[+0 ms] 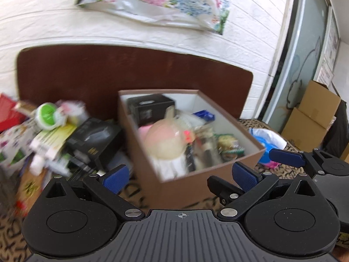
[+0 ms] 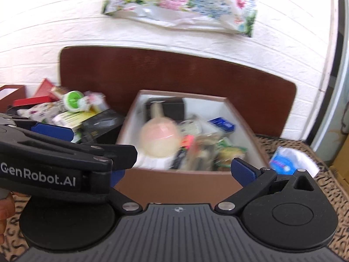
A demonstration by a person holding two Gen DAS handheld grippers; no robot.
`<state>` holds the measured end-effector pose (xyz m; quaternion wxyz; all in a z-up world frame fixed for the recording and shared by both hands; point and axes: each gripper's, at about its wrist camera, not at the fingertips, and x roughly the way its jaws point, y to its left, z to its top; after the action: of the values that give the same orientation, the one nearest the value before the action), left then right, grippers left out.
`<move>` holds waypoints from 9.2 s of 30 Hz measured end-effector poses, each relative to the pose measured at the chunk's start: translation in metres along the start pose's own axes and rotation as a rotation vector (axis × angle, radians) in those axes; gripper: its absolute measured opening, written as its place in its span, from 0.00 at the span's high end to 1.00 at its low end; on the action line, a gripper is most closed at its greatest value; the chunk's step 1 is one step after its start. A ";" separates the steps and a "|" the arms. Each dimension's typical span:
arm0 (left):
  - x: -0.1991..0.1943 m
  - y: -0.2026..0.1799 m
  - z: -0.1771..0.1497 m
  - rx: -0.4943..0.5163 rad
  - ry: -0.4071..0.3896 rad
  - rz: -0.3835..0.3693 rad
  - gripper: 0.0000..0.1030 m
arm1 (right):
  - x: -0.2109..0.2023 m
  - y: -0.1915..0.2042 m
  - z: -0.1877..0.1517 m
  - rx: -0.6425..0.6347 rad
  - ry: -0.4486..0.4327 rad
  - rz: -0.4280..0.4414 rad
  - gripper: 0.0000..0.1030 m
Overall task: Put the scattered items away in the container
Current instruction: 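Move both open tools back toward the pile, then grasp the dark brown hair claw clip in the pile with the left tool, then lift the claw clip and carry it over the brown box with the left tool, then lower the claw clip into the box and open the left tool, then move both open tools back toward the pile, then grasp the black marker with the left tool while the right tool grasps the blue-capped Flash Color marker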
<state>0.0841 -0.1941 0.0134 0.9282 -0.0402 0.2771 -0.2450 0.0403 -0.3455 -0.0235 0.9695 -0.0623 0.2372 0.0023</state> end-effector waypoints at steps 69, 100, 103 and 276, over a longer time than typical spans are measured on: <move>-0.038 0.246 -0.081 -0.298 0.123 0.163 0.70 | 0.094 0.249 -0.023 0.007 0.186 0.570 0.84; -0.081 0.130 -0.140 -0.276 0.237 0.025 0.23 | -0.032 0.140 -0.104 0.033 0.244 0.472 0.54; -0.071 0.121 -0.132 -0.240 0.233 0.005 0.22 | -0.028 0.139 -0.103 0.054 0.246 0.453 0.53; -0.020 0.232 -0.100 -0.440 0.029 0.281 0.45 | 0.098 0.182 -0.038 0.013 0.131 0.210 0.09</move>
<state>0.1170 0.0252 -0.1097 0.9180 -0.1987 0.3398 -0.0480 0.1031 -0.1720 -0.1241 0.9467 -0.0308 0.3053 0.0980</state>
